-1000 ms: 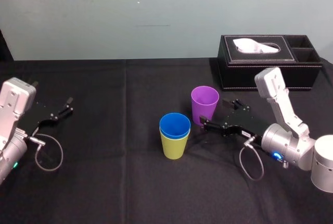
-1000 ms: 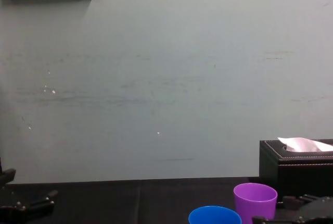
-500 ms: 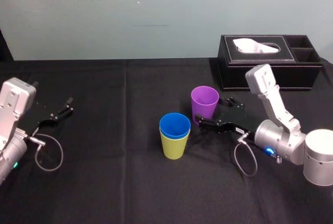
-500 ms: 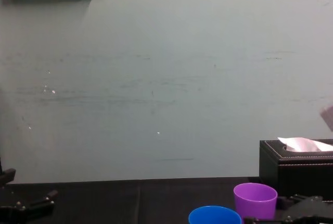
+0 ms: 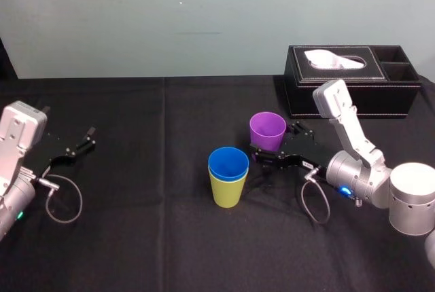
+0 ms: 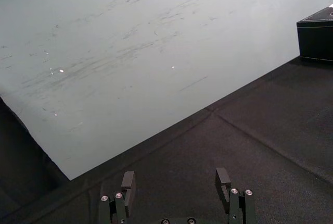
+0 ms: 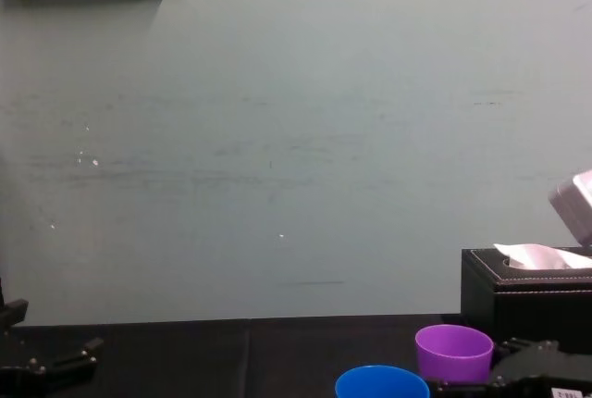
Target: Stack the three plastic cups sequentially using one hand.
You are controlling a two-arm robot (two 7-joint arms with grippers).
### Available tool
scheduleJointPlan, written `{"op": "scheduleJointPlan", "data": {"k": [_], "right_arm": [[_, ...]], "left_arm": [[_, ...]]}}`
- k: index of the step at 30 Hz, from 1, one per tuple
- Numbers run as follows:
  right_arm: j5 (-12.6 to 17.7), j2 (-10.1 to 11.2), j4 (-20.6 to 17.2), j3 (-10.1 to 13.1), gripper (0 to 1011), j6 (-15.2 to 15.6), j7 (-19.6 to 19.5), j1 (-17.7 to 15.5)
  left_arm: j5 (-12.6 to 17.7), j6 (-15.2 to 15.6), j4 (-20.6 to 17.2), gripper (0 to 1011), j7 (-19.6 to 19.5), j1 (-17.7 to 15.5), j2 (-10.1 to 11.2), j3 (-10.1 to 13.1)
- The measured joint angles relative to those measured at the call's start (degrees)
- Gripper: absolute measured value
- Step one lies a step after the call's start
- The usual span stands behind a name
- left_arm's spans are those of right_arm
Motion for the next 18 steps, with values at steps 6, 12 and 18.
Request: {"op": "scheduleJointPlan", "data": {"k": [6, 12, 18], "right_arm": [[-0.3, -0.4, 0.6, -0.1, 1000, -0.3, 0.1, 0.6], [-0.4, -0.5, 0.8, -0.2, 1000, -0.4, 0.5, 0.8], [-0.4, -0.5, 0.8, -0.2, 964, -0.4, 0.5, 0.8]], "left_arm": [[0.0, 0.0, 0.0, 1010, 0.0, 0.0, 0.0, 0.0], [0.0, 0.0, 0.0, 1010, 0.0, 0.0, 0.0, 0.0], [0.0, 0.0, 0.0, 1010, 0.0, 0.0, 0.0, 0.0]]}}
